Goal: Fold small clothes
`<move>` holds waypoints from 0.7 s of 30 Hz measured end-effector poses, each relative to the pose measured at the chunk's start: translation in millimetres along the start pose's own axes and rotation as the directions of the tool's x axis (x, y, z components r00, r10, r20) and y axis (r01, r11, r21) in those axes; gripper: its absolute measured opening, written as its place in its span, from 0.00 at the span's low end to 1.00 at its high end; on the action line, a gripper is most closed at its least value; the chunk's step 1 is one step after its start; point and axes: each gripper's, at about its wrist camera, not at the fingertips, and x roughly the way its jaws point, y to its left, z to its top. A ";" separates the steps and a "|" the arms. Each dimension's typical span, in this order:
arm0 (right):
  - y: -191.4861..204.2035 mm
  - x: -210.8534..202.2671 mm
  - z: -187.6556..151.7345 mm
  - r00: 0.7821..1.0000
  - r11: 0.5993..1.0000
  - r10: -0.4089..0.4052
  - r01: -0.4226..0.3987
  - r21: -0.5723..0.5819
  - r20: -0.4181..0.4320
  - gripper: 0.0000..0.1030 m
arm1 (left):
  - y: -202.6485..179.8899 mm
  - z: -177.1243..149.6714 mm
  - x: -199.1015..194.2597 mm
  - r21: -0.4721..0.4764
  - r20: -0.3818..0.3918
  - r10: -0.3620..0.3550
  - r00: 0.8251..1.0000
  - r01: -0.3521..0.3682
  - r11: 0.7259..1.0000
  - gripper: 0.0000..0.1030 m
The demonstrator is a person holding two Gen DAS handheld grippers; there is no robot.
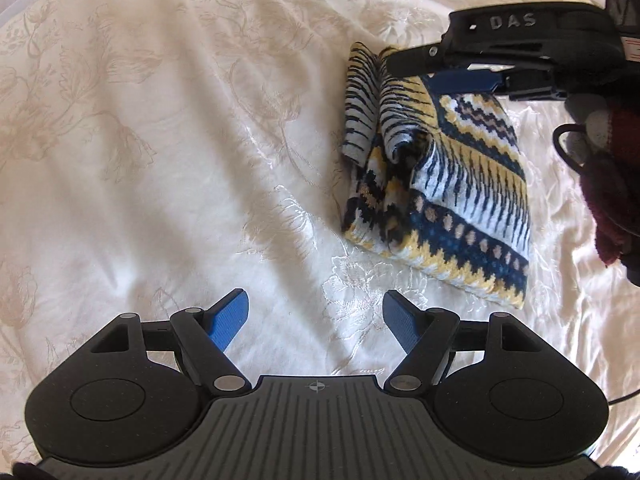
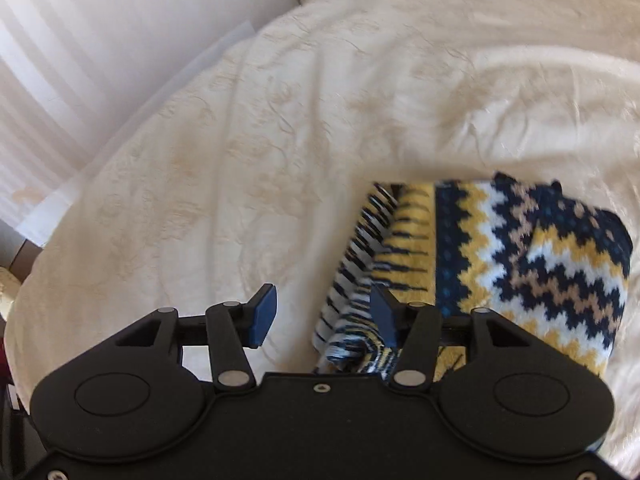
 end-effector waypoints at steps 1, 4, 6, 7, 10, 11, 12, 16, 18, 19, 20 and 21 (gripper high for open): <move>0.2 -8.3 1.3 1.000 1.000 0.010 -0.010 -0.008 0.026 0.58 | -1.8 2.8 -0.5 0.006 0.002 -0.007 1.000 0.007 1.000 0.70; -17.6 -32.7 2.2 0.995 0.998 0.020 -0.025 0.049 0.099 0.61 | -10.6 14.3 -2.3 0.025 0.021 -0.032 0.999 0.032 0.999 0.70; -37.4 -44.6 -0.8 0.992 0.994 -0.023 0.009 0.106 0.128 0.62 | -17.3 23.4 -3.3 0.037 0.039 -0.056 0.998 0.054 0.998 0.70; -47.0 -47.6 -2.4 0.990 0.991 -0.047 0.030 0.132 0.131 0.62 | -22.1 29.6 -2.5 0.044 0.047 -0.071 0.996 0.069 0.997 0.70; -78.9 -55.1 -16.0 0.988 0.974 -0.107 0.082 0.210 0.111 0.62 | -36.3 45.8 7.0 0.054 0.056 -0.114 0.992 0.111 0.992 0.70; -90.5 -59.6 -22.0 0.987 0.967 -0.124 0.097 0.237 0.102 0.62 | -40.3 50.8 11.1 0.053 0.054 -0.128 0.990 0.125 0.991 0.70; -98.0 -60.6 -28.4 0.986 0.961 -0.137 0.109 0.256 0.094 0.62 | -43.7 55.4 15.1 0.050 0.054 -0.139 0.989 0.137 0.989 0.70; -117.2 -65.2 -53.3 0.985 0.945 -0.148 0.113 0.306 0.092 0.62 | -58.8 73.7 35.5 0.058 0.063 -0.158 0.985 0.154 0.986 0.70; -121.8 -67.6 -65.2 0.985 0.941 -0.144 0.106 0.322 0.095 0.63 | -66.5 81.4 48.7 0.073 0.064 -0.162 0.985 0.157 0.985 0.70; -123.6 -65.8 -68.1 0.985 0.938 -0.145 0.107 0.329 0.092 0.65 | -69.7 84.0 55.2 0.078 0.056 -0.159 0.986 0.154 0.985 0.70; -126.9 -64.9 -71.5 0.985 0.935 -0.146 0.109 0.339 0.087 0.66 | -72.6 86.1 62.2 0.083 0.044 -0.157 0.987 0.153 0.985 0.70; -130.6 -63.7 -75.8 0.986 0.930 -0.146 0.108 0.350 0.083 0.66 | -75.2 87.8 69.3 0.089 0.028 -0.157 0.987 0.154 0.984 0.70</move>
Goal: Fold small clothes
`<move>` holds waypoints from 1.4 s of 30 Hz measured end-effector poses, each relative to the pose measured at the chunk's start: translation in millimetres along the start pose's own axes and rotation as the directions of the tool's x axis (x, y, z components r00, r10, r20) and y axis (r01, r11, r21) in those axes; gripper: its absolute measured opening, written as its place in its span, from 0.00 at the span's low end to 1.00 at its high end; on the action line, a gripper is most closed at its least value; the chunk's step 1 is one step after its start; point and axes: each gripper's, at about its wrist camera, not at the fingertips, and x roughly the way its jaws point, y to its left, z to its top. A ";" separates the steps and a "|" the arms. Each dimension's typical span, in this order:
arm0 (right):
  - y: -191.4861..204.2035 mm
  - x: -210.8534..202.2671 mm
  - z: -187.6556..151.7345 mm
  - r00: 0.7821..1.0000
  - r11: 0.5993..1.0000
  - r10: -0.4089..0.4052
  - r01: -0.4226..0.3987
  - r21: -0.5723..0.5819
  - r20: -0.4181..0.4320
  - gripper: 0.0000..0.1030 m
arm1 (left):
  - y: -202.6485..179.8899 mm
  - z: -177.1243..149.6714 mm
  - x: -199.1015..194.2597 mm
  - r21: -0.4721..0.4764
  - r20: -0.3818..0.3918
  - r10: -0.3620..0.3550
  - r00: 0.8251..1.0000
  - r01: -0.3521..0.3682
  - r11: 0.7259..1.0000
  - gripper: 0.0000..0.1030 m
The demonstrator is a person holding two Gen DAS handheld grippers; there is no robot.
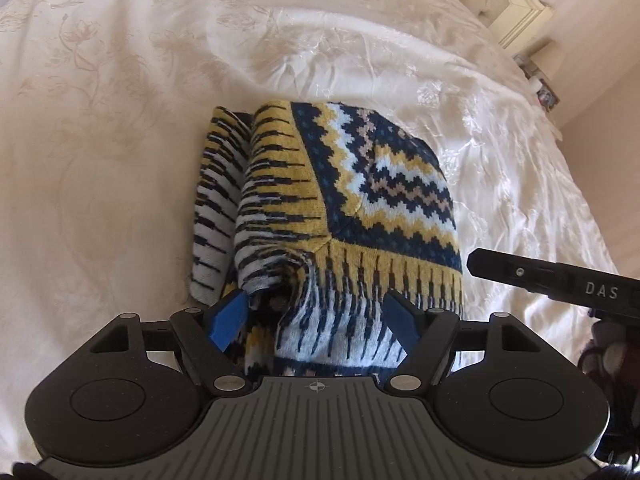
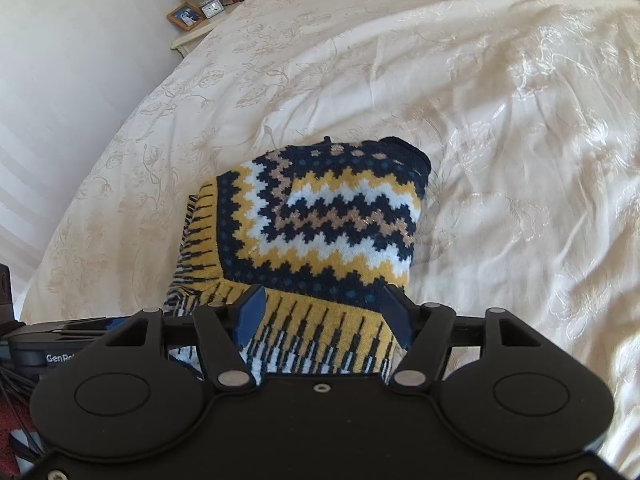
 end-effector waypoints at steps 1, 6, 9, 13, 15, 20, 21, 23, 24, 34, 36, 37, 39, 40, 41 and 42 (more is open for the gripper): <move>-2.9 2.2 -1.5 1.000 1.000 -0.001 0.001 0.011 -0.002 0.66 | -1.3 1.0 6.1 0.001 -0.012 0.004 1.000 -0.004 1.000 0.70; -14.5 8.0 -6.2 1.000 0.998 0.004 -0.004 0.057 -0.003 0.66 | 5.2 3.9 24.1 -0.076 -0.032 0.020 0.999 -0.023 0.997 0.70; -17.5 11.6 -6.4 1.000 0.998 0.010 -0.009 0.069 -0.003 0.66 | 10.9 5.7 26.1 -0.141 -0.041 0.031 0.999 -0.036 0.989 0.59; -19.0 14.2 -6.6 1.000 0.996 0.020 -0.020 0.085 0.001 0.66 | 17.3 1.8 17.2 -0.148 -0.017 0.056 0.998 -0.058 0.987 0.25; -18.3 15.0 -7.5 1.000 0.996 0.025 -0.026 0.091 0.004 0.66 | 20.7 -1.2 10.0 -0.139 0.011 0.048 0.999 -0.046 0.989 0.15; -18.4 15.0 -8.4 0.999 0.995 0.034 -0.034 0.098 0.007 0.66 | 10.9 -7.8 -18.2 -0.056 0.126 0.092 0.988 -0.086 0.995 0.09; -18.8 13.9 -8.1 0.999 0.994 0.037 -0.038 0.099 0.009 0.66 | 11.3 -8.8 -23.0 -0.059 0.140 0.104 0.985 -0.096 0.994 0.07; -19.5 12.3 -7.3 0.999 0.994 0.041 -0.042 0.096 0.012 0.67 | 16.7 -10.9 -27.7 -0.093 0.152 0.122 0.981 -0.108 0.990 0.05; -19.5 12.0 -7.0 0.999 0.995 0.039 -0.040 0.094 0.012 0.67 | 20.1 -11.6 -26.8 -0.103 0.142 0.140 0.980 -0.126 0.987 0.00; -22.6 9.1 -6.4 0.999 0.993 0.032 -0.035 0.109 0.023 0.72 | 58.1 -12.4 -36.6 -0.176 0.097 0.126 0.987 -0.107 0.979 0.17; -23.3 6.6 -8.4 0.999 0.993 0.034 -0.037 0.115 0.029 0.72 | 52.5 -14.0 -44.0 -0.152 0.102 0.110 0.989 -0.094 0.984 0.38; -23.4 5.8 -9.6 0.999 0.993 0.028 -0.031 0.112 0.028 0.72 | 49.0 -14.4 -46.4 -0.142 0.104 0.101 0.989 -0.086 0.986 0.39; -24.3 4.7 -12.7 1.000 0.995 0.010 -0.013 0.103 0.027 0.72 | 40.0 -15.5 -48.1 -0.110 0.100 0.078 0.992 -0.066 0.992 0.45; -25.0 4.1 -14.3 1.000 0.994 0.005 -0.008 0.105 0.027 0.72 | 33.4 -16.2 -46.0 -0.088 0.096 0.064 0.993 -0.056 0.995 0.47; -26.8 3.2 -16.1 1.000 0.994 0.003 -0.006 0.112 0.028 0.72 | 28.1 -17.4 -43.8 -0.069 0.093 0.053 0.994 -0.046 0.997 0.50; -28.3 2.2 -17.9 1.000 0.993 0.003 -0.007 0.120 0.028 0.72 | 22.1 -19.0 -40.2 -0.050 0.089 0.043 0.995 -0.038 0.998 0.51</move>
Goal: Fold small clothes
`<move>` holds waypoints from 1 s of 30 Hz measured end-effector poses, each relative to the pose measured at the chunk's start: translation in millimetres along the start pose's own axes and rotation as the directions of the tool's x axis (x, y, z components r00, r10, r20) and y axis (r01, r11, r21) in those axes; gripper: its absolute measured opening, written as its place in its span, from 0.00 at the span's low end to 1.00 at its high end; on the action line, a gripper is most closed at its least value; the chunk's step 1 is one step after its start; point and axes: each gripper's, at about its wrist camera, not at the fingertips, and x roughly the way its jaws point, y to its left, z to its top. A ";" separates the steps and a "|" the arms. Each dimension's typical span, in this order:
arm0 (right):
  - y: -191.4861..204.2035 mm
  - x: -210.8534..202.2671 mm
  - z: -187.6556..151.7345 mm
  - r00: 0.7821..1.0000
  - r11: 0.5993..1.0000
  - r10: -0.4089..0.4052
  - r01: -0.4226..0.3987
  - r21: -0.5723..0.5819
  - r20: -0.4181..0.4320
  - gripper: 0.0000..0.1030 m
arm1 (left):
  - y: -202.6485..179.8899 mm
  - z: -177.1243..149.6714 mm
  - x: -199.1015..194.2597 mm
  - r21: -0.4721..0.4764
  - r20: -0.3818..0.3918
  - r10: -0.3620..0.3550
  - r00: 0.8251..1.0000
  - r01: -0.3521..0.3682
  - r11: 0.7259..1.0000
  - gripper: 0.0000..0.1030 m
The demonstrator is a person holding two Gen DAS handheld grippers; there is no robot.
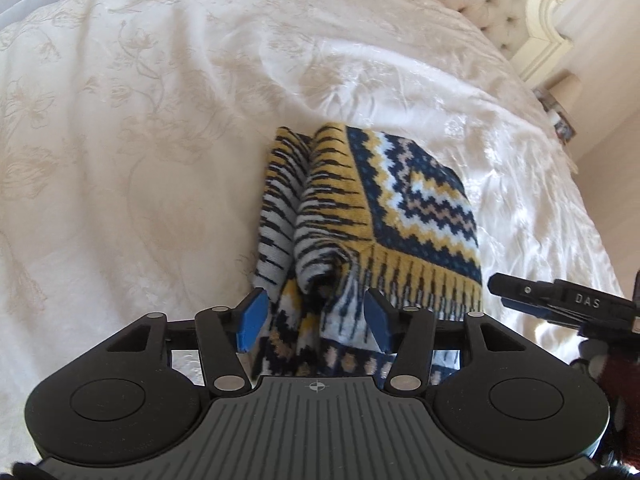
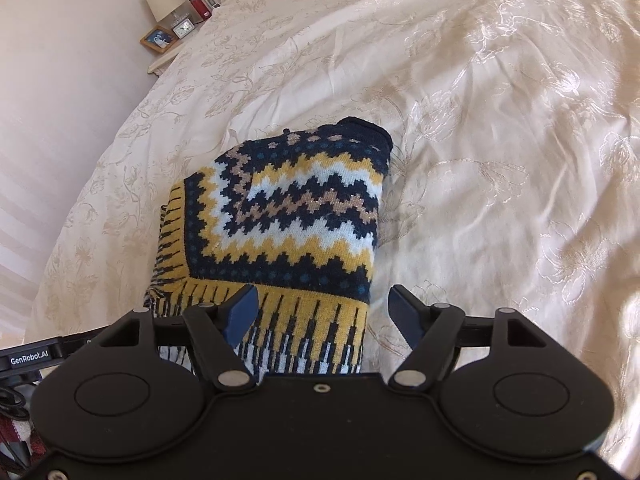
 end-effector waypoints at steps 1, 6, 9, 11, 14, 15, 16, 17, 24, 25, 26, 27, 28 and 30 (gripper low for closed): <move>-1.7 -1.4 -1.7 1.000 1.000 0.002 -0.002 0.007 0.000 0.73 | -5.1 -2.0 3.5 0.015 -0.009 -0.005 1.000 0.005 1.000 0.51; -6.6 -6.4 -10.1 1.000 1.000 0.007 -0.007 0.000 -0.010 0.74 | -24.0 -8.2 27.6 0.064 -0.064 0.009 0.998 -0.005 0.998 0.51; -9.1 -9.1 -14.8 1.000 1.000 0.011 -0.011 0.008 -0.009 0.74 | -25.9 -9.3 44.2 0.040 -0.093 0.013 0.996 -0.009 0.999 0.50; -9.9 -11.5 -17.2 1.000 1.000 0.015 -0.015 0.012 -0.008 0.74 | -23.1 -7.8 52.8 -0.008 -0.104 0.005 0.995 -0.005 1.000 0.50; -10.6 -16.4 -20.3 1.000 1.000 0.023 -0.023 0.011 -0.004 0.74 | -21.8 -5.1 58.5 -0.037 -0.097 0.021 0.995 -0.024 0.999 0.36; -10.8 -17.8 -21.3 1.000 1.000 0.026 -0.026 0.011 -0.002 0.74 | -22.9 -5.0 58.5 -0.022 -0.081 0.010 0.997 -0.011 1.000 0.09; -11.3 -18.9 -21.9 1.000 1.000 0.028 -0.028 0.013 0.000 0.74 | -24.5 -5.1 57.4 -0.006 -0.067 0.006 0.998 -0.006 1.000 0.08; -11.9 -19.6 -22.3 1.000 0.999 0.030 -0.030 0.015 0.001 0.74 | -27.3 -5.8 53.8 0.016 -0.042 0.011 0.999 -0.010 1.000 0.08; -14.5 -22.7 -19.2 0.999 0.999 0.049 -0.049 0.011 0.023 0.74 | -18.7 -16.1 16.0 -0.025 0.075 0.063 0.995 -0.061 0.998 0.08; -13.9 -20.3 -16.2 0.999 0.999 0.047 -0.047 0.000 0.021 0.74 | -14.6 -18.2 19.5 -0.023 0.059 0.076 0.995 -0.074 0.997 0.08; -12.9 -17.8 -12.6 0.999 0.999 0.042 -0.041 -0.017 0.021 0.74 | -12.7 -20.1 22.4 -0.016 0.050 0.087 0.995 -0.087 0.996 0.06; -11.8 -15.2 -8.5 0.999 0.999 0.033 -0.032 -0.035 0.029 0.74 | -11.0 -22.4 25.4 -0.007 0.036 0.098 0.995 -0.097 0.995 0.04; -12.4 -12.4 -3.7 0.999 0.999 0.027 -0.026 -0.044 0.037 0.74 | -9.0 -24.6 26.6 -0.008 0.030 0.091 0.995 -0.091 0.996 0.04; -15.8 -3.8 7.2 0.999 0.999 0.017 -0.015 -0.047 0.045 0.74 | -8.8 -27.6 26.1 -0.004 0.032 0.095 0.995 -0.095 0.996 0.04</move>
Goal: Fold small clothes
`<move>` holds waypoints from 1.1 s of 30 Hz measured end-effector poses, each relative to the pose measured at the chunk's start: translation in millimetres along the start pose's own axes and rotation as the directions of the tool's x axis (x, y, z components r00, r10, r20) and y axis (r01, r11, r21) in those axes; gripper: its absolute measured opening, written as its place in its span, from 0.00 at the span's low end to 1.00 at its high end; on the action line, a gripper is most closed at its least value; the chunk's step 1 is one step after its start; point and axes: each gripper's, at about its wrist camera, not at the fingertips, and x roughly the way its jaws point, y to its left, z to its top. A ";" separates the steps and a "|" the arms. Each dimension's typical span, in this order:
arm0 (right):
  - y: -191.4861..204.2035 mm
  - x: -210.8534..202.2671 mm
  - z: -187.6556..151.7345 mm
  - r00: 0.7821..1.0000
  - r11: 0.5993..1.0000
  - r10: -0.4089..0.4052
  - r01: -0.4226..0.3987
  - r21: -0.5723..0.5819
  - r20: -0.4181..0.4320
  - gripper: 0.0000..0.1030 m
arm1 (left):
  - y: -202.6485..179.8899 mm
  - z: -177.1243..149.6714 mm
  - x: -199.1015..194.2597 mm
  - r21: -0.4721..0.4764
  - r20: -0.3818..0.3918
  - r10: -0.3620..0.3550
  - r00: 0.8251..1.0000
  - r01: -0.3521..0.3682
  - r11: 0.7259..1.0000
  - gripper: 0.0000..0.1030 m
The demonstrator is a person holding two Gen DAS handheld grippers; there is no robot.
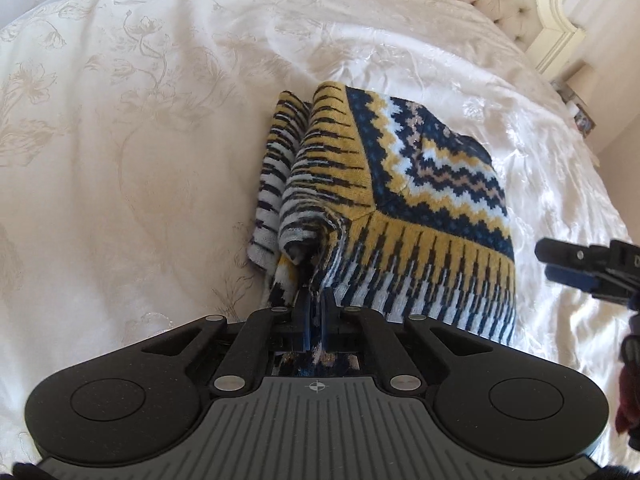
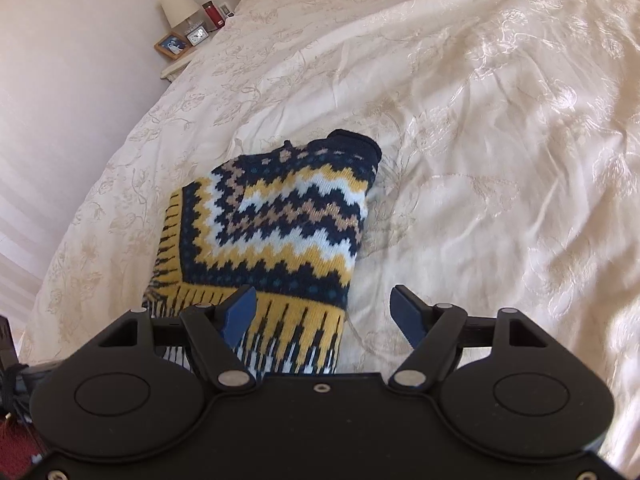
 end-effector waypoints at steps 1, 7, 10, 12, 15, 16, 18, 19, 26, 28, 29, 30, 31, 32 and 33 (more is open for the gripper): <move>-1.7 3.4 4.1 1.000 1.000 -0.008 0.008 -0.004 0.005 0.74 | -0.1 -0.4 -0.8 0.004 0.001 -0.005 1.000 0.005 1.000 0.04; -16.3 30.0 20.9 0.998 0.998 -0.052 0.051 0.032 0.028 0.74 | -3.8 -0.5 -5.1 0.066 0.002 -0.026 1.000 0.026 0.997 0.05; -16.9 54.8 21.7 0.999 0.998 -0.052 0.053 0.036 -0.015 0.74 | -2.1 2.9 -14.2 0.064 -0.002 -0.075 0.997 0.075 0.995 0.09; -4.6 71.6 21.0 0.998 0.999 -0.033 0.032 -0.022 -0.050 0.74 | -1.5 7.4 -24.4 0.065 0.018 -0.090 0.996 0.088 0.994 0.35; 18.7 85.1 17.1 0.998 0.994 -0.007 0.001 -0.108 -0.059 0.77 | -1.3 20.8 -35.6 0.063 0.099 -0.097 0.990 0.091 0.994 0.48; 21.8 86.5 15.9 0.998 0.993 -0.009 0.002 -0.120 -0.055 0.78 | -2.5 29.3 -33.9 0.058 0.117 -0.092 0.989 0.085 0.995 0.51; 19.1 86.1 13.0 0.999 0.994 0.002 -0.007 -0.106 -0.046 0.79 | -3.2 44.7 -23.9 0.048 0.120 -0.081 0.989 0.076 0.996 0.57; 15.1 84.6 11.6 0.999 0.996 0.015 -0.018 -0.086 -0.043 0.79 | -3.3 51.1 -16.4 0.047 0.115 -0.082 0.990 0.077 0.996 0.57; -4.7 70.4 -0.7 0.996 0.995 0.084 -0.085 -0.044 -0.016 0.78 | -10.1 72.8 42.4 0.070 -0.003 -0.073 0.997 0.073 0.995 0.57; -7.0 68.0 -2.7 0.995 0.994 0.097 -0.097 -0.042 -0.010 0.78 | -8.4 72.6 53.8 0.053 -0.038 -0.052 0.998 0.054 0.997 0.57; -7.6 67.0 -2.8 0.995 0.994 0.102 -0.102 -0.045 -0.007 0.78 | -7.2 72.3 56.3 0.036 -0.043 -0.049 0.998 0.050 0.998 0.55; -7.3 67.1 -2.9 0.994 0.993 0.106 -0.106 -0.049 -0.007 0.78 | -4.1 71.2 56.5 0.016 -0.033 -0.068 0.997 0.068 0.998 0.39; -7.0 66.3 -3.3 0.994 0.992 0.110 -0.110 -0.054 -0.006 0.78 | -2.5 70.0 55.4 0.004 -0.021 -0.090 0.996 0.090 0.996 0.27; -5.2 64.9 -5.0 0.993 0.992 0.115 -0.115 -0.060 -0.004 0.78 | -1.8 69.1 52.7 0.002 -0.005 -0.097 0.995 0.097 0.995 0.22; -4.3 63.4 -5.7 0.993 0.991 0.119 -0.119 -0.066 -0.003 0.78 | -3.8 67.3 46.6 0.026 0.024 -0.078 0.997 0.078 0.997 0.17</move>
